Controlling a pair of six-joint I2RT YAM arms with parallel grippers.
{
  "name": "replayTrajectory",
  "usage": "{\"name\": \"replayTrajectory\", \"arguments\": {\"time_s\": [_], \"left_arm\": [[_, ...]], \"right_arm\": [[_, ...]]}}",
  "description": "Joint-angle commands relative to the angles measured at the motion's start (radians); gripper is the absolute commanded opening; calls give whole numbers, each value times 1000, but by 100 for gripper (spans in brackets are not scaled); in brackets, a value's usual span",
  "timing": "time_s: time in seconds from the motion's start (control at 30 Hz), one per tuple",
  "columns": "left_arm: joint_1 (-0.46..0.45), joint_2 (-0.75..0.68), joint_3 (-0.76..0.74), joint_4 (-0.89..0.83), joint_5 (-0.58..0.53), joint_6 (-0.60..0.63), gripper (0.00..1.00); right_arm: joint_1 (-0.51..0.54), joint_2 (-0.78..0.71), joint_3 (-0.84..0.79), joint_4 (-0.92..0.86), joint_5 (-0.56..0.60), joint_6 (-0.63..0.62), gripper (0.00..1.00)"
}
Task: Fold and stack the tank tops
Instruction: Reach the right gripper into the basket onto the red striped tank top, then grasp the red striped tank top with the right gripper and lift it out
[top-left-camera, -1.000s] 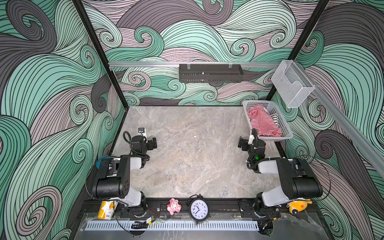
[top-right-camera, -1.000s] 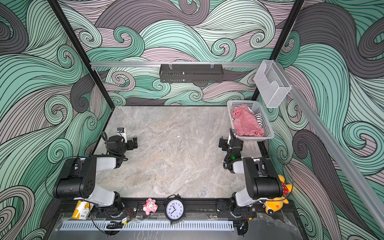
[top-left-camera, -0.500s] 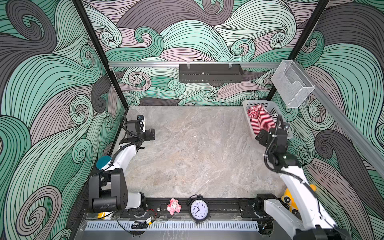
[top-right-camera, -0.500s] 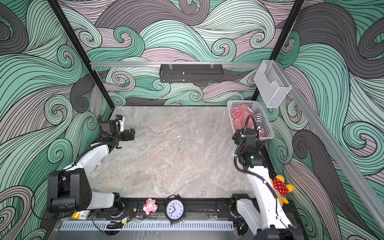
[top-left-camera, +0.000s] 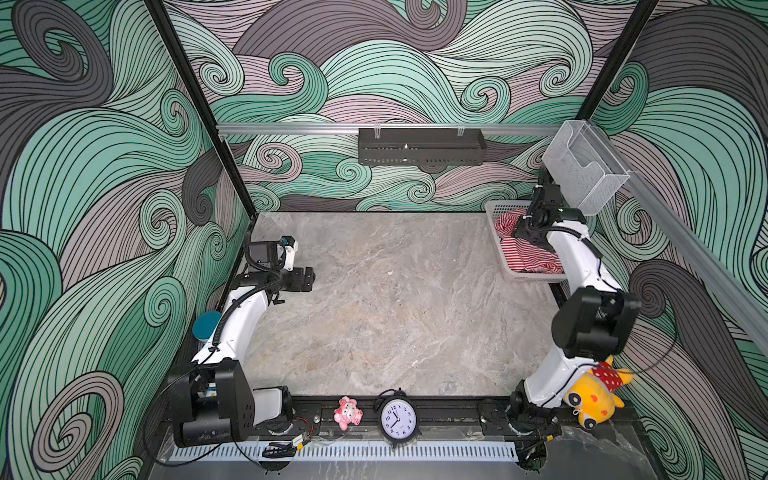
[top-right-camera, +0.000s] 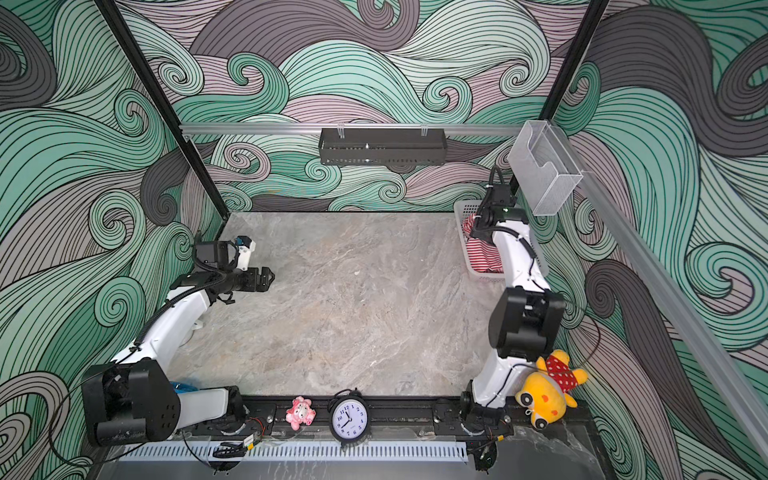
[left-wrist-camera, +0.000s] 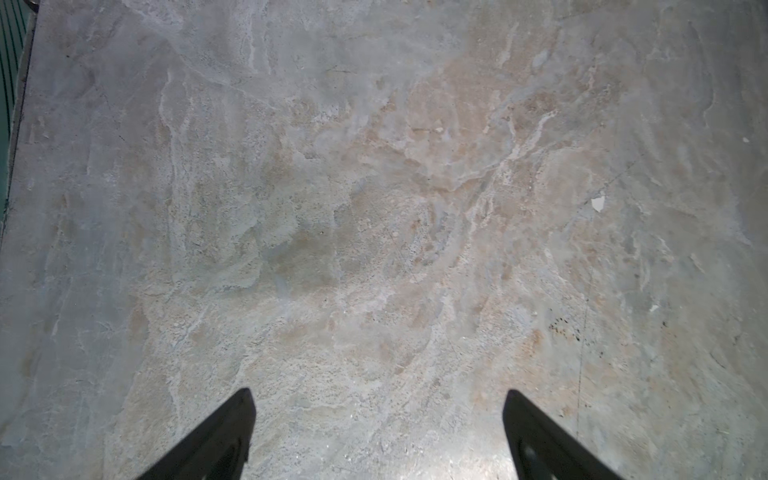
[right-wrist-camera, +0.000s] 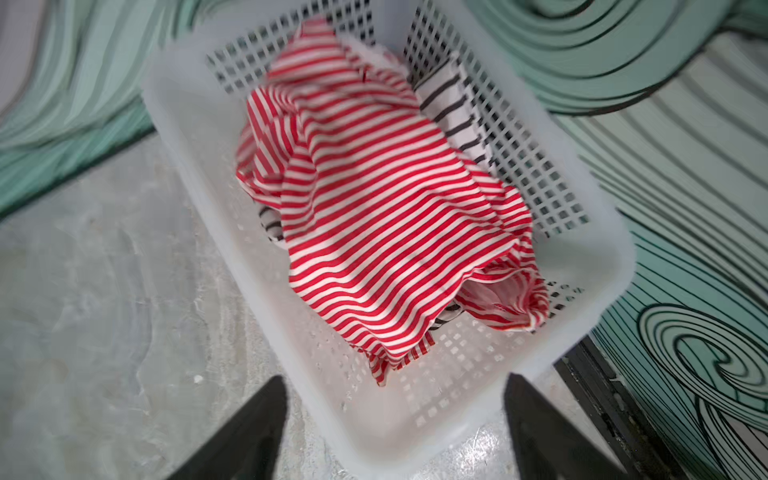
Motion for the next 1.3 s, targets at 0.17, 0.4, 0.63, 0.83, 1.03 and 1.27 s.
{"name": "replayTrajectory", "arguments": {"time_s": [0.17, 0.4, 0.63, 0.83, 1.03, 1.27], "left_arm": [[4, -79, -63, -74, 5, 42, 95], [4, -89, -73, -93, 0, 40, 95], [4, -87, -74, -93, 6, 40, 95], [4, -97, -86, -99, 11, 38, 95], [4, -94, -85, -96, 16, 38, 95], [3, -86, -104, -81, 33, 45, 95]], "right_arm": [[-36, 205, 146, -63, -149, -45, 69], [-37, 269, 123, -42, -174, -48, 68], [-45, 299, 109, -35, -154, -55, 60], [-51, 283, 73, -15, -160, -65, 31], [-53, 176, 34, 6, -168, -58, 0], [-50, -13, 14, 24, -155, -60, 0]]}}
